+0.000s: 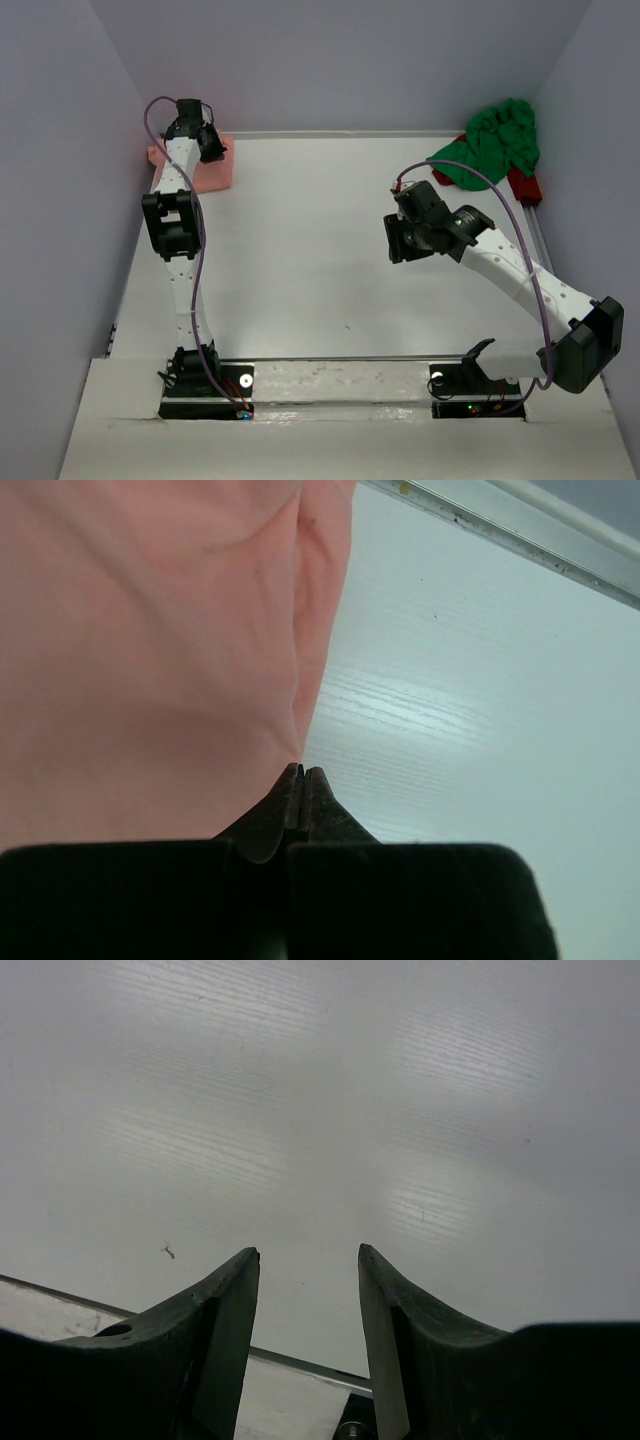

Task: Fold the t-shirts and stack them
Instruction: Put the neatly folded tshirt into the corner of the board with the left arm

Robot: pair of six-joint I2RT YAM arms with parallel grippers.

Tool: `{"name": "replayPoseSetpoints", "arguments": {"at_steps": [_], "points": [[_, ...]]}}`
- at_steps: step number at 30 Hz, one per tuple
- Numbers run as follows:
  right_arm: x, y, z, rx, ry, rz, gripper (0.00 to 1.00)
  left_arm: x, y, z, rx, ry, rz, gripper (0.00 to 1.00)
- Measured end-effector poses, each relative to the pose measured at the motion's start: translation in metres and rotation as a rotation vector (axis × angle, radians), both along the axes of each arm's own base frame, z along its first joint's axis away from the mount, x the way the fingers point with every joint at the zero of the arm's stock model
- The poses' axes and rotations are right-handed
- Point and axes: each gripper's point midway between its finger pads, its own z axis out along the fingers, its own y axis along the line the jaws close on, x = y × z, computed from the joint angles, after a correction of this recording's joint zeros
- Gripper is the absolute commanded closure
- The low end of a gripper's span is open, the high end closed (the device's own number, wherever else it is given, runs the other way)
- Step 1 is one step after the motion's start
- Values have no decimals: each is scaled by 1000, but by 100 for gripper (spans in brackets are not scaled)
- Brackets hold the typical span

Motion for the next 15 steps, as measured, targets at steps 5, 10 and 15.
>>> {"name": "replayPoseSetpoints", "arguments": {"at_steps": [5, 10, 15], "points": [[0, 0, -1, 2, 3, -6, 50, 0, -6, -7, -42, 13, -5, 100], [-1, 0, -1, 3, 4, -6, 50, -1, -8, -16, -61, 31, -1, 100], [-1, 0, -1, 2, 4, -6, 50, -6, -8, -31, -66, 73, 7, 100]]}}
